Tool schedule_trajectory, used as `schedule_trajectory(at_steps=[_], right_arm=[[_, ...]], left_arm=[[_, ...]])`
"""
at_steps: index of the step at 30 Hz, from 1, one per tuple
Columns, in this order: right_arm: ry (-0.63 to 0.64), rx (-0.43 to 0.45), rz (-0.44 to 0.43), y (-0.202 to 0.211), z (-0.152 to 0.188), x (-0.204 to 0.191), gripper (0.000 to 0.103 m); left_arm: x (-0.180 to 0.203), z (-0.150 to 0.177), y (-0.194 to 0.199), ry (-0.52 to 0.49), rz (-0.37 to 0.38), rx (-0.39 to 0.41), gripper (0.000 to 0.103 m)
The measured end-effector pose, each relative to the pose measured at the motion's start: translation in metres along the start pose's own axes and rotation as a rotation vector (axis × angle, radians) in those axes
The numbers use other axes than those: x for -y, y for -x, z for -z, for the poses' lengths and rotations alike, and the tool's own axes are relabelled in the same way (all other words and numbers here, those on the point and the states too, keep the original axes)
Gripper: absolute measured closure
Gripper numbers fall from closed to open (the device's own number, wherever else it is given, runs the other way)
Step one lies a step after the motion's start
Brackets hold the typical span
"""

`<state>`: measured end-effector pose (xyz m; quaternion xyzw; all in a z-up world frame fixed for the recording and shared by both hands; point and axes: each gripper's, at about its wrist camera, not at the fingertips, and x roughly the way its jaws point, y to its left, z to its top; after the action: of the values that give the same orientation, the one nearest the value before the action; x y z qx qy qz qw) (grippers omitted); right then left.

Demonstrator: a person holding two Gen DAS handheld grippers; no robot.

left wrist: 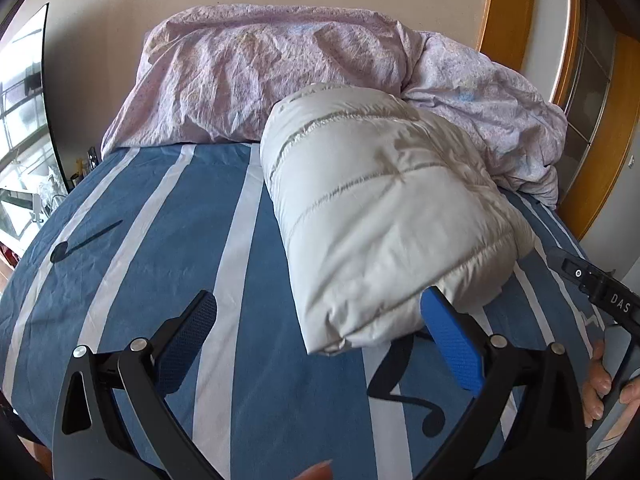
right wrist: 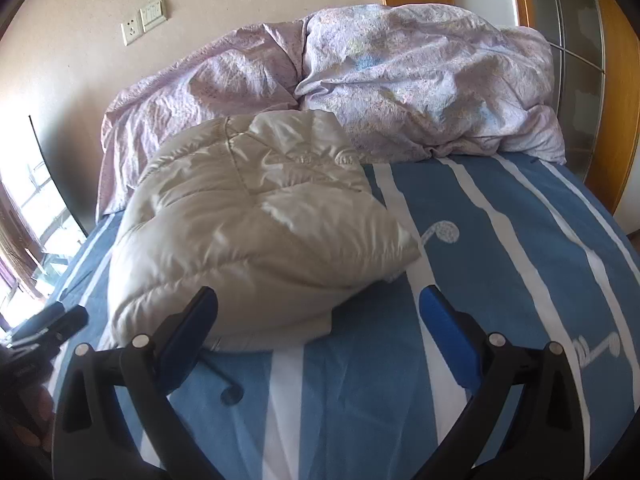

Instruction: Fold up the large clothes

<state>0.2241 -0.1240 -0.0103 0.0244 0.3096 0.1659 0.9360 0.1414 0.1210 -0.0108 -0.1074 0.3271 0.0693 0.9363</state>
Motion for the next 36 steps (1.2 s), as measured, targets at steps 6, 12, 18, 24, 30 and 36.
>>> schedule_trajectory(at_steps=[6, 12, 18, 24, 30, 36], right_arm=[[-0.001, 0.027, -0.001, 0.038, 0.027, -0.004, 0.002], [-0.022, 0.024, -0.008, 0.067, 0.054, -0.003, 0.002], [-0.065, 0.021, -0.047, 0.091, 0.07, -0.001, 0.002], [-0.064, 0.034, -0.066, 0.102, 0.073, -0.006, 0.002], [-0.088, 0.019, -0.087, 0.102, 0.072, -0.006, 0.002], [-0.096, 0.022, -0.102, 0.106, 0.072, -0.006, 0.002]], left_arm=[[0.006, 0.026, 0.02, -0.011, -0.015, -0.006, 0.001], [0.013, 0.042, 0.04, -0.008, 0.004, -0.017, 0.001], [0.027, 0.049, 0.057, -0.031, 0.011, -0.019, 0.001], [0.03, 0.048, 0.063, -0.026, 0.008, -0.014, 0.001], [0.029, 0.048, 0.063, -0.017, 0.018, -0.029, 0.001], [0.03, 0.048, 0.067, -0.01, 0.038, -0.024, 0.001]])
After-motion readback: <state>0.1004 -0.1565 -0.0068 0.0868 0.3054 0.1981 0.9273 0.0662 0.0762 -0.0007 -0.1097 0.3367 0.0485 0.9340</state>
